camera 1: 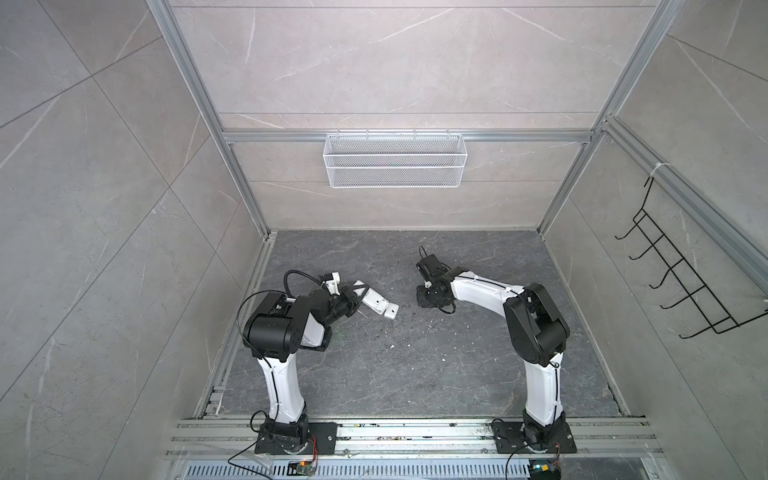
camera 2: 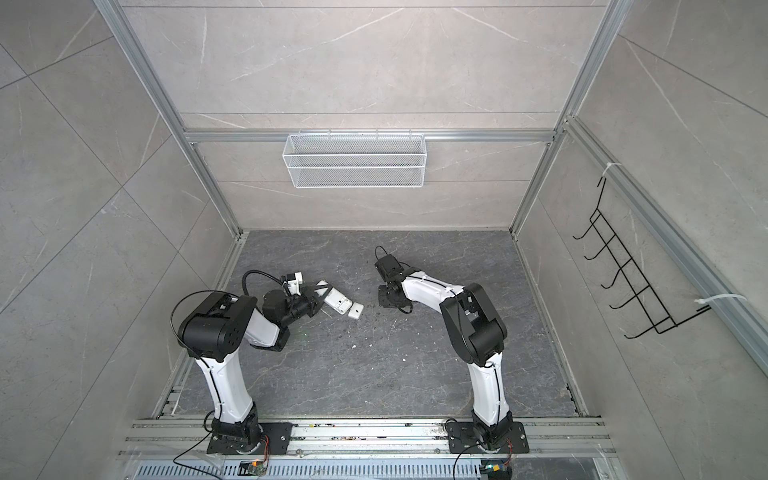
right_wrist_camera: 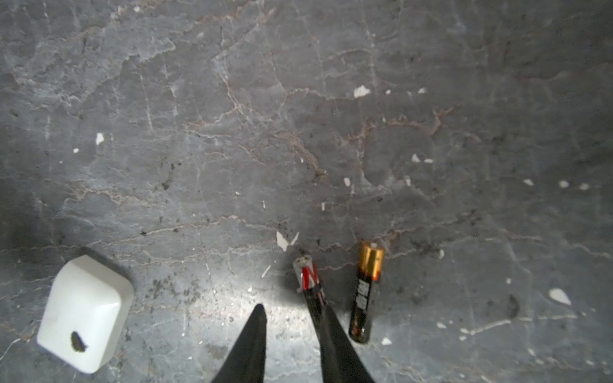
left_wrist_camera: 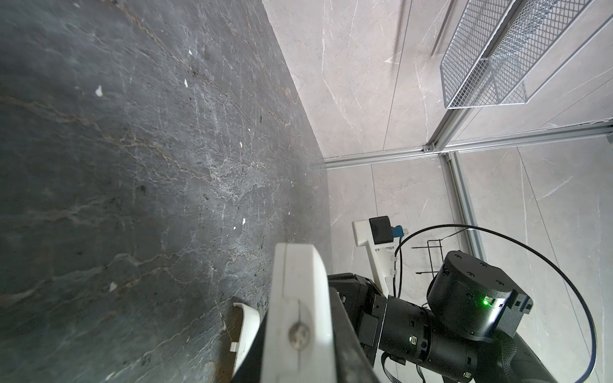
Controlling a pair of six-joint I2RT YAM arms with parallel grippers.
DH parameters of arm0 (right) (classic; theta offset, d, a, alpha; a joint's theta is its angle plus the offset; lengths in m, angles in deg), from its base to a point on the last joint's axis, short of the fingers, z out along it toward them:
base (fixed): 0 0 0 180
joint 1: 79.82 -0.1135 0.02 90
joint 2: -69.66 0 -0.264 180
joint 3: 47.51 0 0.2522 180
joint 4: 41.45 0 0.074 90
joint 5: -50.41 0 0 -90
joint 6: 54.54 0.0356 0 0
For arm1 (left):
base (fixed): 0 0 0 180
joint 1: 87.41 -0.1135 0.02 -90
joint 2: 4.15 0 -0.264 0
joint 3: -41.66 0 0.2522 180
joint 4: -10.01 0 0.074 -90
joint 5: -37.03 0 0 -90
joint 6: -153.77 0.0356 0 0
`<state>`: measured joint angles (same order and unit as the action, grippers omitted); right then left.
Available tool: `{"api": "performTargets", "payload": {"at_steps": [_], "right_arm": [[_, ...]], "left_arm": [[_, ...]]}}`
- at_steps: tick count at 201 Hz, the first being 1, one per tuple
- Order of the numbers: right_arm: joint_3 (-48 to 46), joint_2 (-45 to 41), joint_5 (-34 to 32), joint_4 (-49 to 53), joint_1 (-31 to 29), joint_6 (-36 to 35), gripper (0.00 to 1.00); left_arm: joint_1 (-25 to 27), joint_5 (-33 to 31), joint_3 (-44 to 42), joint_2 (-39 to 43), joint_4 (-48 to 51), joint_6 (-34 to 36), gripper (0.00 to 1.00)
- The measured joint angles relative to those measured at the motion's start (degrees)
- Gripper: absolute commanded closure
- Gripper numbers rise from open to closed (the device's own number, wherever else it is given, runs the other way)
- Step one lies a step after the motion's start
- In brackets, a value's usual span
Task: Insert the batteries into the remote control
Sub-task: 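Lower the right gripper over the red-topped AA battery and grasp it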
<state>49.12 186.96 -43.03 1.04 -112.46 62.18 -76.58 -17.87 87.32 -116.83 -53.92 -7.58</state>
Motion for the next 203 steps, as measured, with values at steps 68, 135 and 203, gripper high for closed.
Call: {"api": "performTargets", "payload": {"at_steps": [68, 135, 203], "right_arm": [[0.50, 0.68, -0.04, -0.02, 0.04, 0.00, 0.72], [1.46, 1.49, -0.55, -0.07, 0.15, -0.85, 0.73], [1.46, 2.47, -0.85, 0.26, 0.15, -0.96, 0.72]], "left_arm": [[0.00, 0.02, 0.00, -0.09, 0.00, 0.00, 1.00], [0.00, 0.04, 0.00, -0.26, 0.00, 0.00, 1.00], [0.00, 0.09, 0.09, -0.68, -0.04, -0.02, 1.00]]}}
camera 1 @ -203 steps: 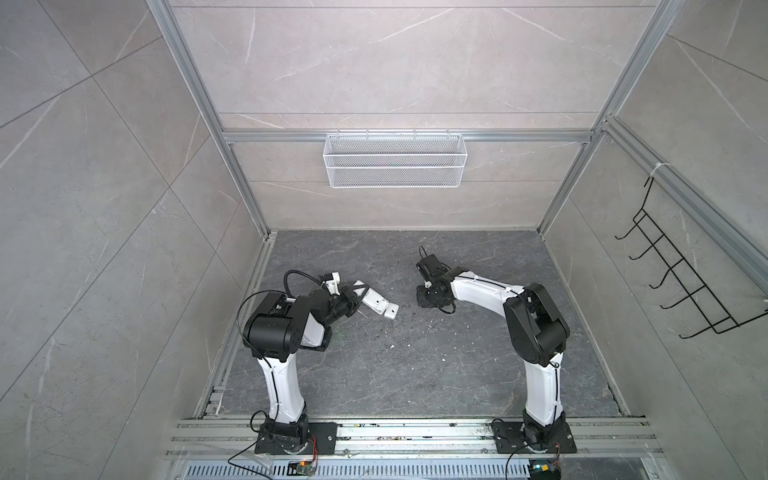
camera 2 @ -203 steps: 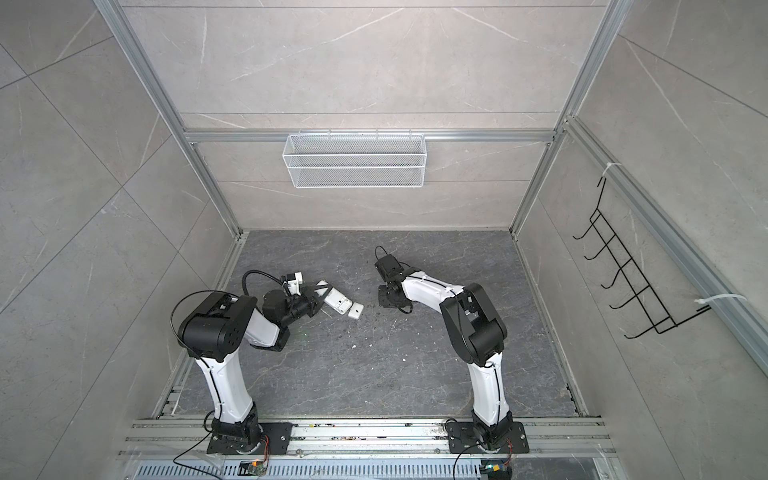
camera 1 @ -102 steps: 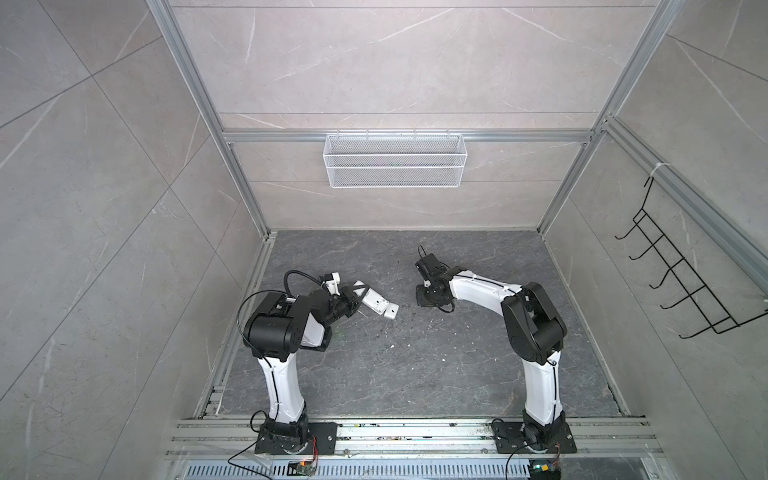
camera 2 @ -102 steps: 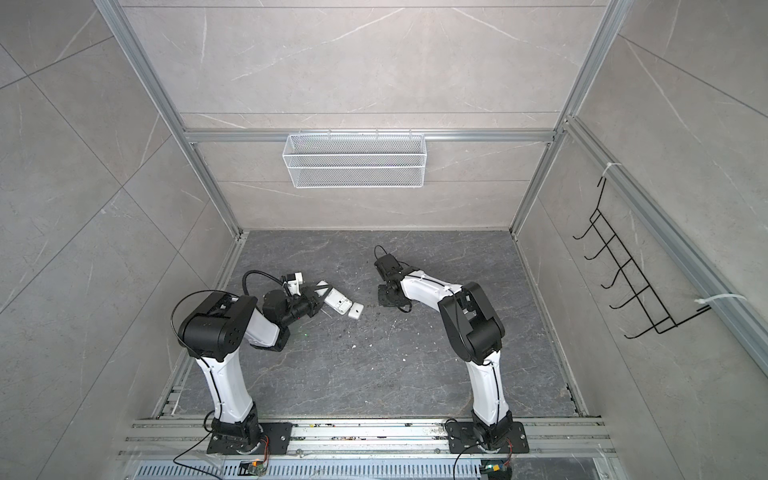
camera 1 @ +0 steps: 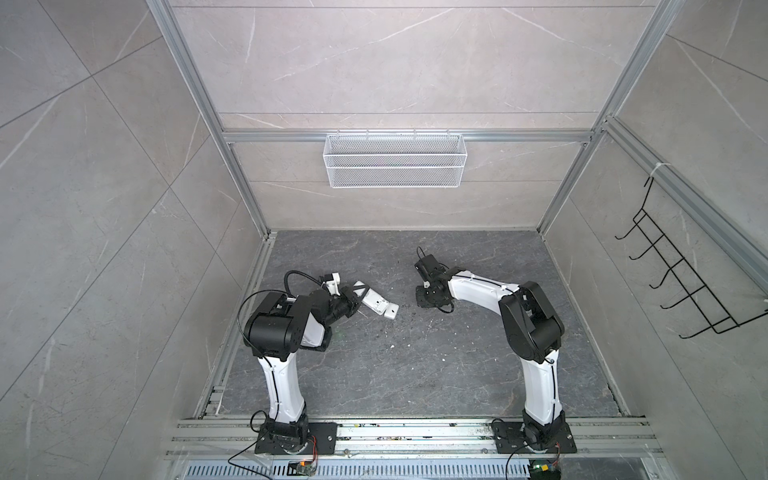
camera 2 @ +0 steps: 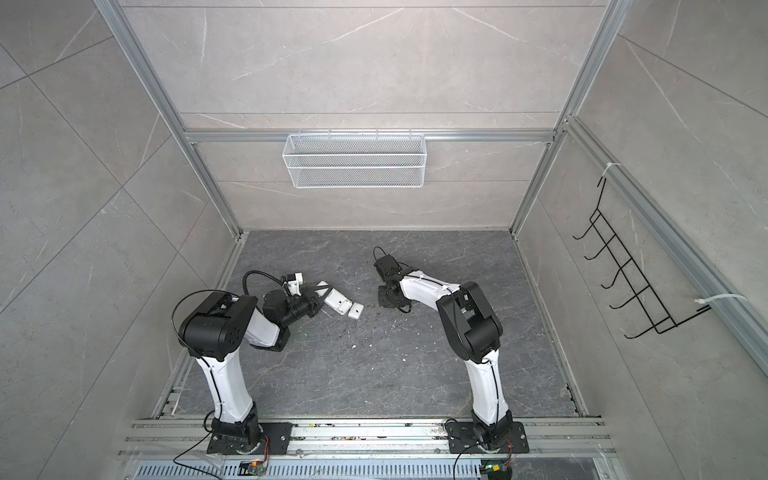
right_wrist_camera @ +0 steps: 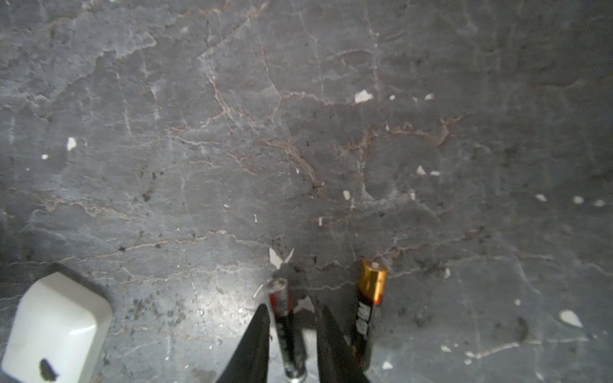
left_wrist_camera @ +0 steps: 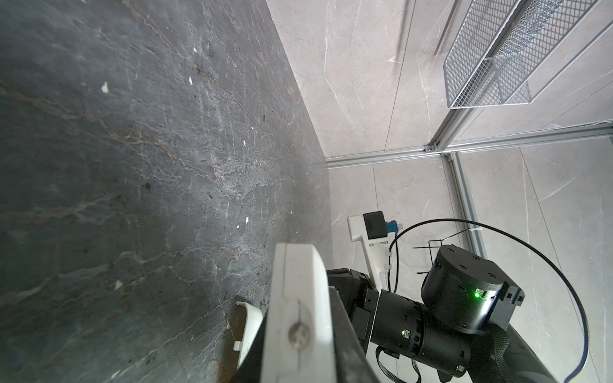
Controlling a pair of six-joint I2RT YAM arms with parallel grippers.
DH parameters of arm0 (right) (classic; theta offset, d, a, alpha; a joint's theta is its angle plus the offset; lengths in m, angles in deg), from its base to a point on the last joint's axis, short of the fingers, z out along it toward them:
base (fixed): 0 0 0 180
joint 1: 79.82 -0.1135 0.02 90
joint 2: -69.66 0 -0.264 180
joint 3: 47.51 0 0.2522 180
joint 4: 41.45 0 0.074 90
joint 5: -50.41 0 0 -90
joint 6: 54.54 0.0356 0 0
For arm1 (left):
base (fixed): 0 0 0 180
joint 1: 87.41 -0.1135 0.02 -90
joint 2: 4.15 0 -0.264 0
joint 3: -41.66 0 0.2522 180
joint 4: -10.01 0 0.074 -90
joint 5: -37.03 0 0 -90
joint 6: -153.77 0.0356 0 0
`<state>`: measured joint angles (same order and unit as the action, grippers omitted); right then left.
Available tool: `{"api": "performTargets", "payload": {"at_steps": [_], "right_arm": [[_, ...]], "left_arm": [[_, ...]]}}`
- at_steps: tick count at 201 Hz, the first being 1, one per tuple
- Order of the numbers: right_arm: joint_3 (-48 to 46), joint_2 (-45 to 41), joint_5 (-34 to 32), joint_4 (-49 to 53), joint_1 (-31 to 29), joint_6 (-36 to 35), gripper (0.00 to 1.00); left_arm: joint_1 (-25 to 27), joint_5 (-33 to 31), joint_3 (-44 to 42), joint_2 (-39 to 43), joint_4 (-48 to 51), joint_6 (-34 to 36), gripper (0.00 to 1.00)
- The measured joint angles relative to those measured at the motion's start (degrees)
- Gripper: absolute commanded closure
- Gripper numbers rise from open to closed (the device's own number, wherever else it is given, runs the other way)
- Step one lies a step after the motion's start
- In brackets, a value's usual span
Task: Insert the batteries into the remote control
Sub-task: 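Lower the right gripper over the red-topped AA battery and grasp it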
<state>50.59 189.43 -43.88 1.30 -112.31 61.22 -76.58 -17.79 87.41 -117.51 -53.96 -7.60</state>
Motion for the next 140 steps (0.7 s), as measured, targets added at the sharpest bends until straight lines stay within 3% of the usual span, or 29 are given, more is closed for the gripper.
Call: {"api": "performTargets", "payload": {"at_steps": [22, 55, 140], "right_arm": [[0.09, 0.13, -0.04, 0.09, 0.00, -0.20, 0.74], [0.61, 0.42, -0.17, 1.01, 0.00, -1.01, 0.86], [1.92, 1.16, -2.29, 2.97, -0.02, 1.55, 0.81]], "left_arm": [[0.00, 0.02, 0.02, -0.48, 0.02, -0.02, 1.00], [0.00, 0.09, 0.04, -0.48, -0.02, -0.07, 1.00], [0.00, 0.13, 0.04, -0.59, -0.02, -0.17, 1.00]]}}
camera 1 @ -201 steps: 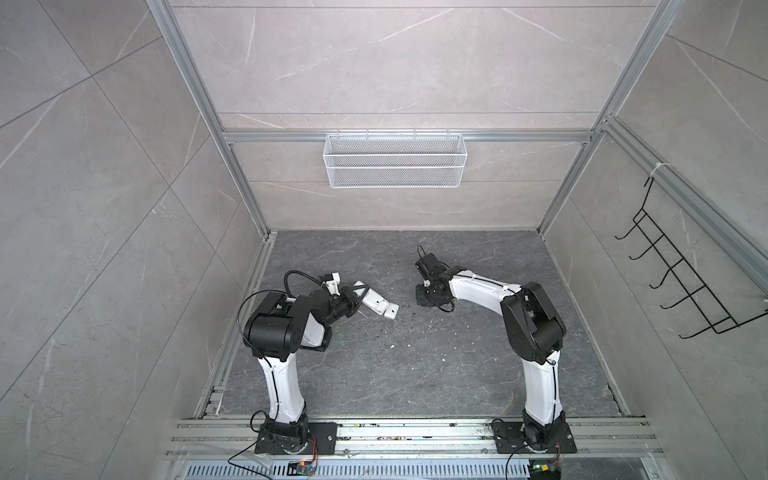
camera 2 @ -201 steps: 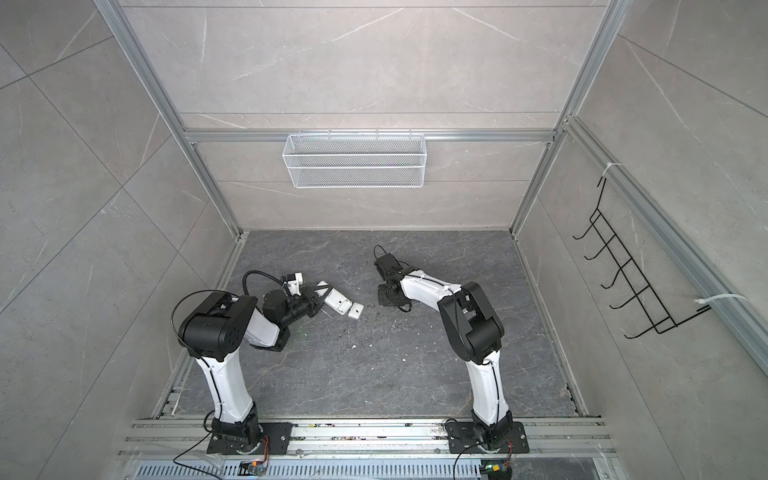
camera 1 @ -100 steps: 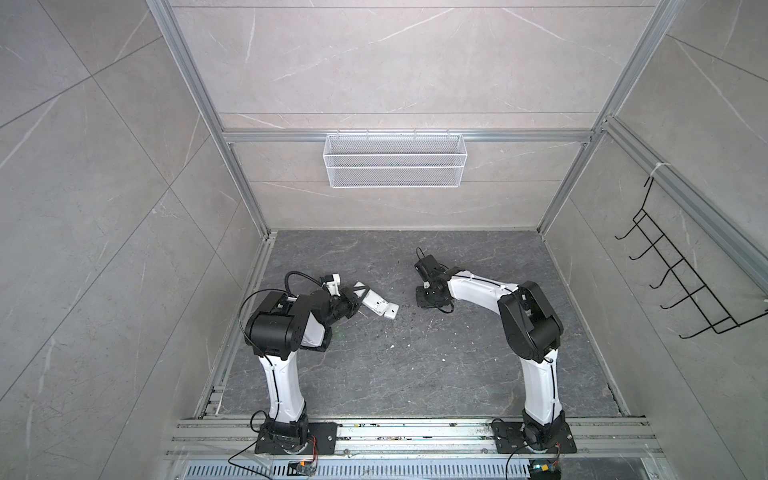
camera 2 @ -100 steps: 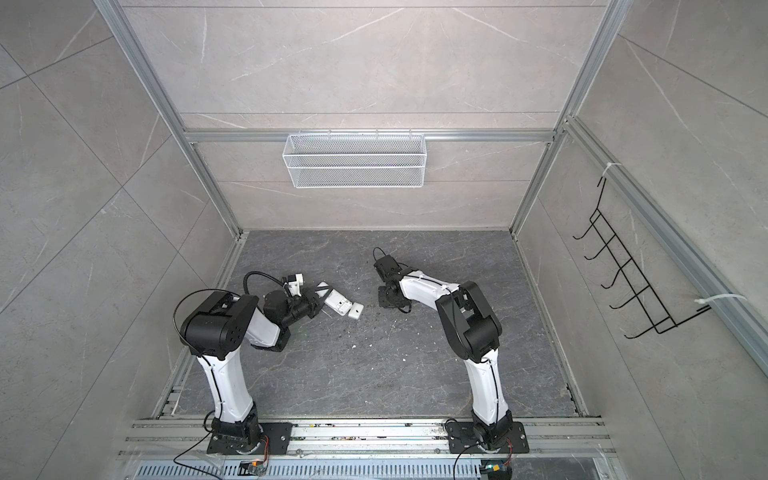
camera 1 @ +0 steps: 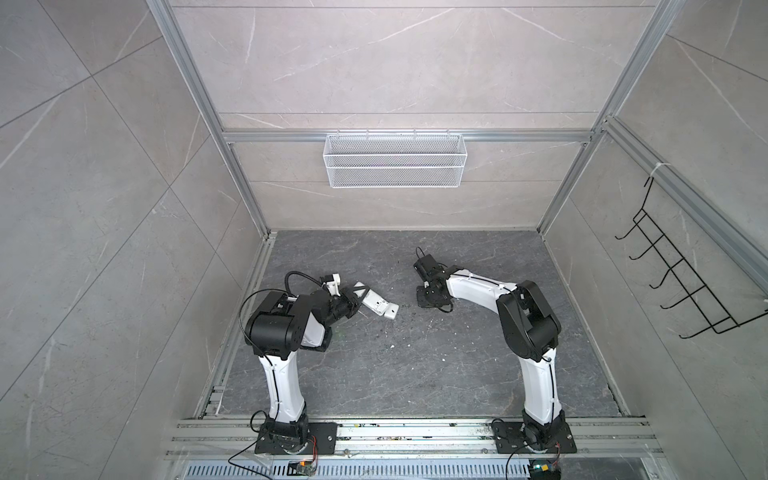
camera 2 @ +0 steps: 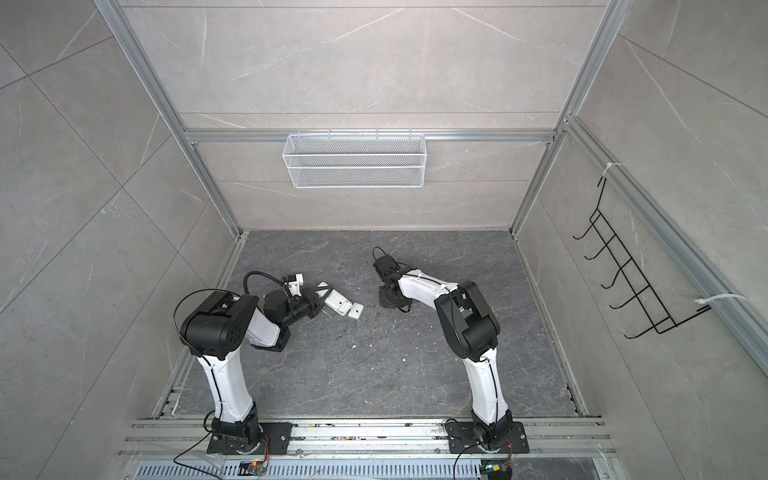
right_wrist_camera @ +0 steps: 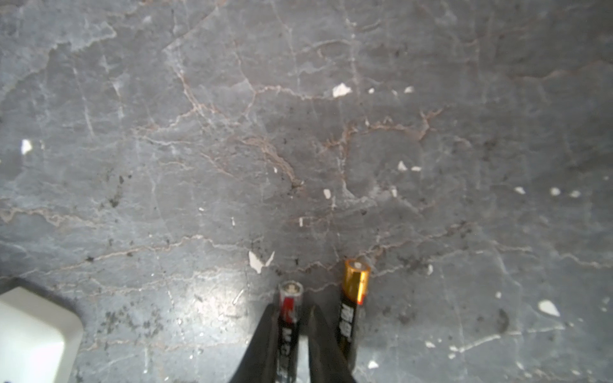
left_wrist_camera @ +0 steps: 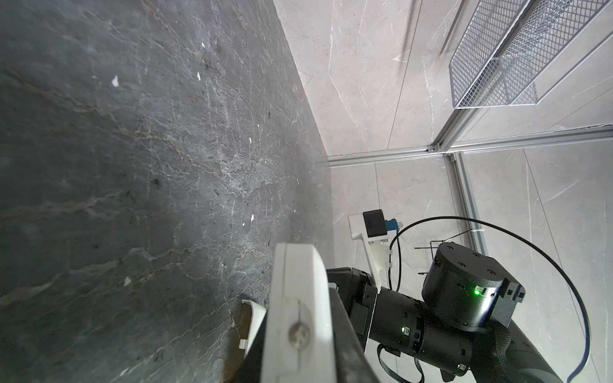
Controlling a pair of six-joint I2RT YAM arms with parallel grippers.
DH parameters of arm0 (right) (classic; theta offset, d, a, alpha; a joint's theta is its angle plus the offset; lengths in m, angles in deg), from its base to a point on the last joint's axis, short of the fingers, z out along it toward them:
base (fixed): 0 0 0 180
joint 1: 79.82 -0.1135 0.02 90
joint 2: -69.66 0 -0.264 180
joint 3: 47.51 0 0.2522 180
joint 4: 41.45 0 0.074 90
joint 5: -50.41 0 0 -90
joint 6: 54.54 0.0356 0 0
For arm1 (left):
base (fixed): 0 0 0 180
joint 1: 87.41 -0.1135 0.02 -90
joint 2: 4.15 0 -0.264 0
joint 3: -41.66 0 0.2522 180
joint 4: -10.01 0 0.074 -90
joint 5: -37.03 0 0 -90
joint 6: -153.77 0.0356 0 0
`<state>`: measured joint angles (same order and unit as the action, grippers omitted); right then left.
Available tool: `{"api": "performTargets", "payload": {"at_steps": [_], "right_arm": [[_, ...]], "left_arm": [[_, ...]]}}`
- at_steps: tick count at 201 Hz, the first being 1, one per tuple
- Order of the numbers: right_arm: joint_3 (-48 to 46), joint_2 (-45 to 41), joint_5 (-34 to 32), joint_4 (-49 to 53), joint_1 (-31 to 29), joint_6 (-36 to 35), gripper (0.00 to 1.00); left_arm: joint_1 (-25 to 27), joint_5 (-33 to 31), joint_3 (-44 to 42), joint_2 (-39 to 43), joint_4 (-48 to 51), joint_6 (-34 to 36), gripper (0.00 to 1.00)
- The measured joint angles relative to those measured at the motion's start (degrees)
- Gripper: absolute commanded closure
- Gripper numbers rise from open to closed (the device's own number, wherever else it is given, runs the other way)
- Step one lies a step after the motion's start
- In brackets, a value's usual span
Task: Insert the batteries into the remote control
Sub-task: 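Lower the right gripper over the red-topped AA battery and grasp it, then lift the battery and carry it to the remote held by the left gripper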
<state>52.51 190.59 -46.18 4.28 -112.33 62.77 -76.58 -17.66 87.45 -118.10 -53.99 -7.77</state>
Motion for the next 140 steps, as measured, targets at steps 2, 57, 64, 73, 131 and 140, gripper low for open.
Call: {"api": "performTargets", "payload": {"at_steps": [2, 57, 64, 73, 131, 140], "right_arm": [[0.00, 0.00, -0.04, 0.00, -0.02, 0.09, 0.81], [-0.57, -0.31, -0.68, -0.55, -0.09, 3.37, 0.90], [-0.92, -0.52, -0.68, -0.92, -0.09, 3.82, 0.91], [-1.33, -0.83, -0.66, -1.25, -0.09, 4.28, 0.92], [-4.24, -7.26, 0.55, -0.83, -0.09, 7.26, 1.00], [-4.33, -9.33, 0.61, -0.87, -0.09, 8.17, 1.00]], "left_arm": [[0.00, -0.02, 0.00, 0.00, 0.00, 0.00, 1.00], [0.00, -0.04, 0.52, -0.52, -0.02, -0.76, 1.00], [0.00, -0.11, 0.55, -0.52, -0.04, -1.07, 1.00], [0.00, -0.26, 0.59, -0.52, -0.02, -1.62, 1.00], [2.67, -5.70, 3.72, 1.33, 0.07, -8.57, 1.00], [3.89, -7.45, 4.57, 1.42, -0.04, -9.66, 1.00]]}}
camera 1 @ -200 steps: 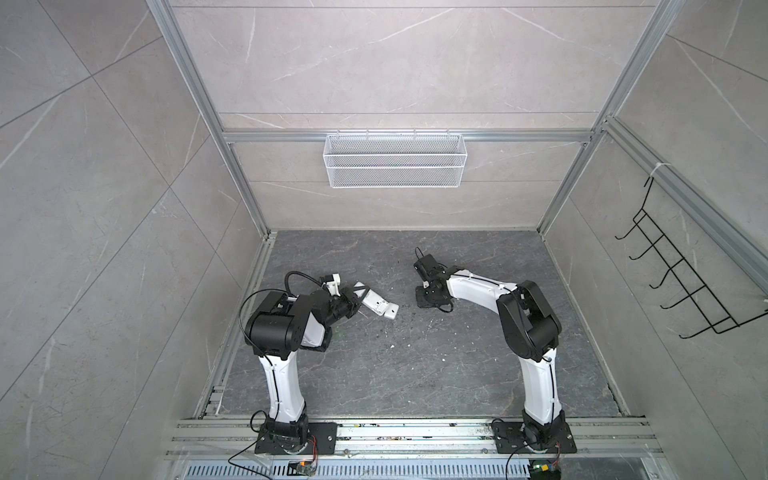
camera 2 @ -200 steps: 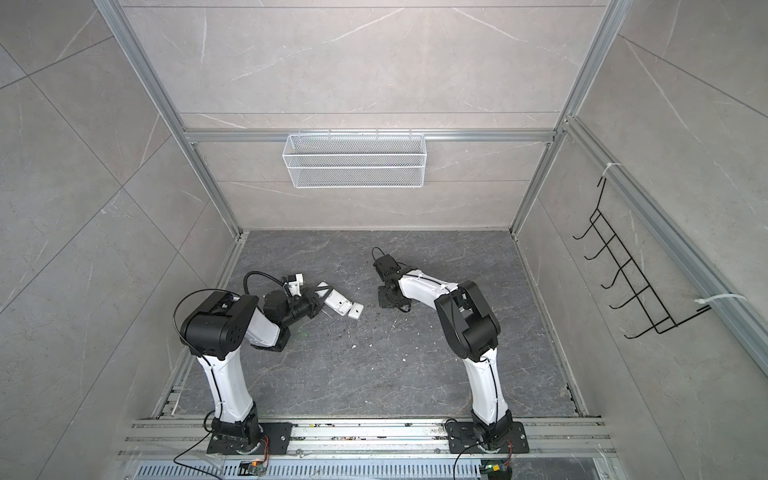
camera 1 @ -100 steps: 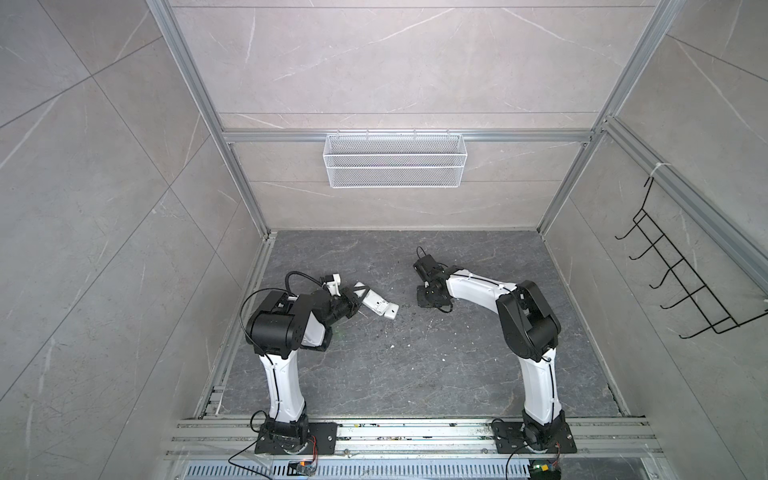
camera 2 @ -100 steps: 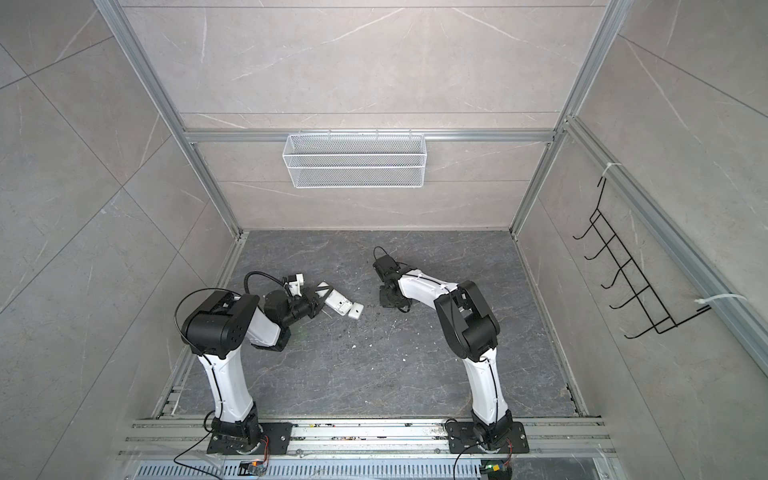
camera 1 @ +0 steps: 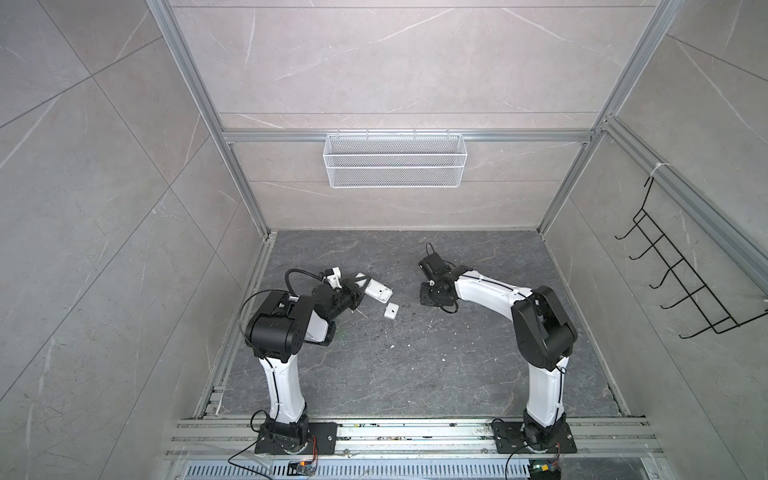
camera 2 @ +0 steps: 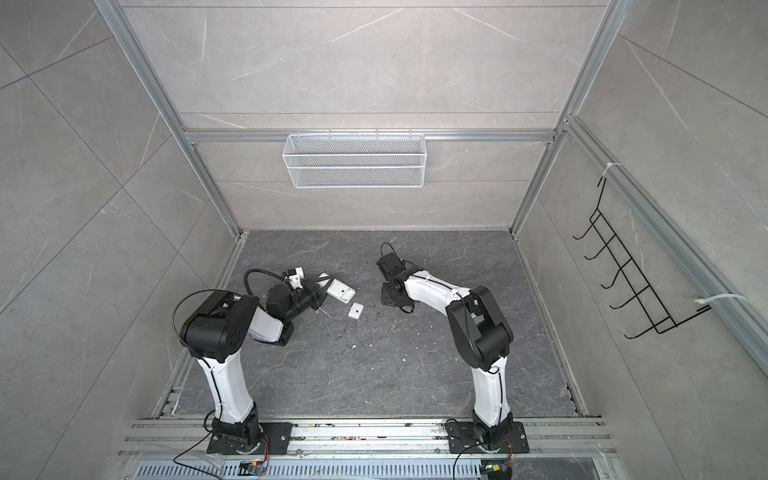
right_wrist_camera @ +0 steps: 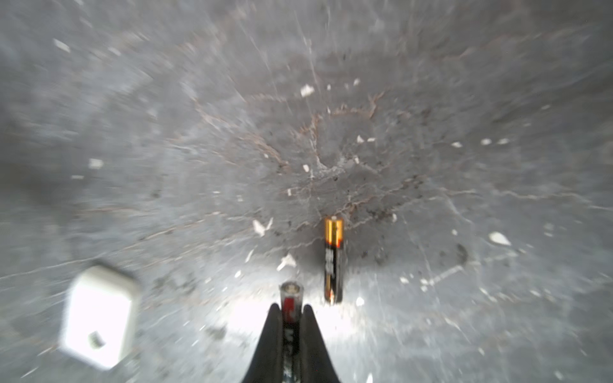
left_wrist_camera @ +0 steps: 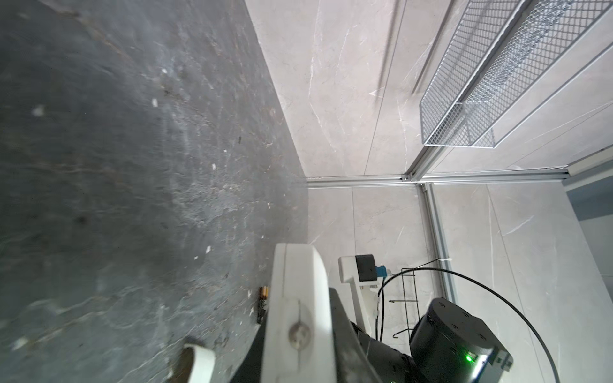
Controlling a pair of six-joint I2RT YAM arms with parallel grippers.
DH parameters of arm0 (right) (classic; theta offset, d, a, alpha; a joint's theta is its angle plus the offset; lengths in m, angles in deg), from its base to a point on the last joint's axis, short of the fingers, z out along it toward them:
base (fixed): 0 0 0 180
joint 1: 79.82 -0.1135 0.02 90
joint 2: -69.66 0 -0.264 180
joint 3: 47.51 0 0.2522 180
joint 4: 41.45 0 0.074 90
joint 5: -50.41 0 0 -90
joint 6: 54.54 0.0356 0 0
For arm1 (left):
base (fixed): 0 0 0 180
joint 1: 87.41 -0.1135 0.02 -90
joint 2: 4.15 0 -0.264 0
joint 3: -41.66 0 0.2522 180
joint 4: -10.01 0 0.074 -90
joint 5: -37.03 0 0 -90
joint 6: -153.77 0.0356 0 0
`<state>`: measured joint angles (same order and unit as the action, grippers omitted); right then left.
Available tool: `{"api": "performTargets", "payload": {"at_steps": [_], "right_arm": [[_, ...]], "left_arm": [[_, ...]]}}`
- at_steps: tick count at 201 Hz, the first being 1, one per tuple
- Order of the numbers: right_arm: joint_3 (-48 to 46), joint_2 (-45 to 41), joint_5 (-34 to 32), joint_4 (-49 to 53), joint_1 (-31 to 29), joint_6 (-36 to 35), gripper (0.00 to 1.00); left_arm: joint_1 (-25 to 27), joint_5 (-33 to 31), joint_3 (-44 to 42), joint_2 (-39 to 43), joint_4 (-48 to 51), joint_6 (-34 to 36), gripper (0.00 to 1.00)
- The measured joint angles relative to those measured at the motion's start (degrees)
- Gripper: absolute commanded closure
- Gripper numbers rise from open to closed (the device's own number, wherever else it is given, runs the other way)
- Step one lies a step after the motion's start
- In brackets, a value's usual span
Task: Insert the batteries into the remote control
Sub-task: 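Lift the battery and carry it to the remote held by the left gripper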
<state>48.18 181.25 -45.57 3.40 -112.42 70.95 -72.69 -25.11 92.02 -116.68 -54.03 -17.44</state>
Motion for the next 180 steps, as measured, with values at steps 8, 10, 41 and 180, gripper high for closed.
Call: {"api": "performTargets", "payload": {"at_steps": [8, 10, 41, 180], "right_arm": [[-0.04, -1.95, 0.15, -0.09, -0.02, 1.05, 1.00], [-0.07, -2.29, 0.15, -0.09, -0.02, 1.11, 1.00], [-1.31, -10.23, -1.25, -1.40, -0.59, 6.25, 1.00], [3.65, -10.99, -6.25, -5.90, -7.96, 15.76, 1.00]], "left_arm": [[1.07, -1.64, 0.63, 0.00, -0.07, -0.76, 1.00], [1.38, -2.25, 0.81, 0.00, -0.07, -0.96, 1.00], [5.92, -9.68, 3.15, -0.07, 0.04, -2.97, 1.00], [10.43, -20.83, 7.78, -1.97, -0.22, -9.68, 1.00]]}}
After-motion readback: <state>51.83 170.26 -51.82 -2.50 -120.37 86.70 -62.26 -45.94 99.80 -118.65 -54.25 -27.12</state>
